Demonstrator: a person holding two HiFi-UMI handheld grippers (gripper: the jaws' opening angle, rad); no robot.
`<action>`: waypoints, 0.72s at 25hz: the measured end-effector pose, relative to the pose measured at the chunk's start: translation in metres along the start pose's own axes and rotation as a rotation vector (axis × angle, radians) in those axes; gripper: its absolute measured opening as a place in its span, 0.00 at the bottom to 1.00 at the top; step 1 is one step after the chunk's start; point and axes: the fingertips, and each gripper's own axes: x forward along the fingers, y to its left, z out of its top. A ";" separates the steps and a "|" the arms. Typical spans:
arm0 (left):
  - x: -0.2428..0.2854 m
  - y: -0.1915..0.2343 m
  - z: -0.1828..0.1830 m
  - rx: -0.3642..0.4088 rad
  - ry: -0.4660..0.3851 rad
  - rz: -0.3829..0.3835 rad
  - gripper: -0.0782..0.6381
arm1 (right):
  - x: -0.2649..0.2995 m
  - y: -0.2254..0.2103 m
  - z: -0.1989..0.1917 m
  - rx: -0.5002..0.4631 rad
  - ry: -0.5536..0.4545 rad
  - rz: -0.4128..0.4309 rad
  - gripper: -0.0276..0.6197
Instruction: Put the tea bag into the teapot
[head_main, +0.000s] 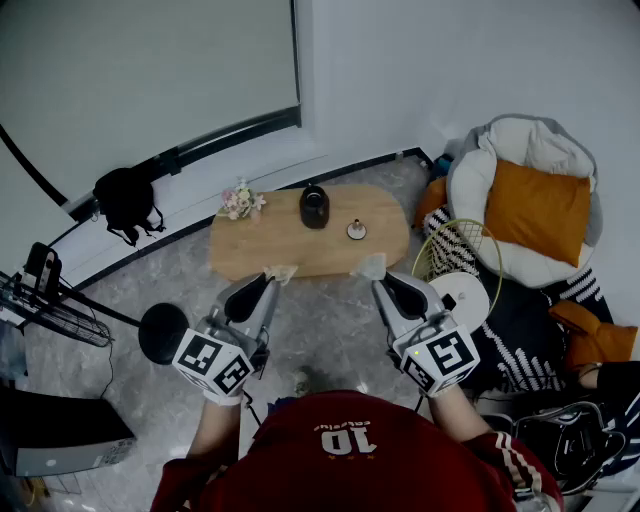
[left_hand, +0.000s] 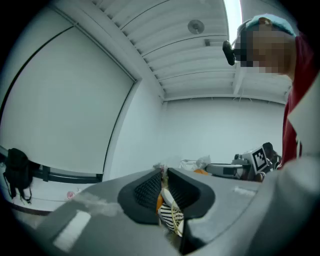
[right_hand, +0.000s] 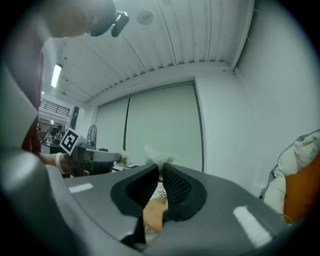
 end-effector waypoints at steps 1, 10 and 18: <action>0.003 -0.001 0.000 0.004 0.006 -0.005 0.17 | 0.000 -0.002 0.002 0.001 0.000 0.001 0.09; 0.002 0.000 -0.004 0.006 0.019 -0.016 0.18 | 0.000 0.007 -0.002 0.000 0.015 0.011 0.09; 0.000 0.001 -0.002 -0.011 0.009 -0.014 0.18 | 0.000 0.005 0.001 0.020 -0.016 0.000 0.09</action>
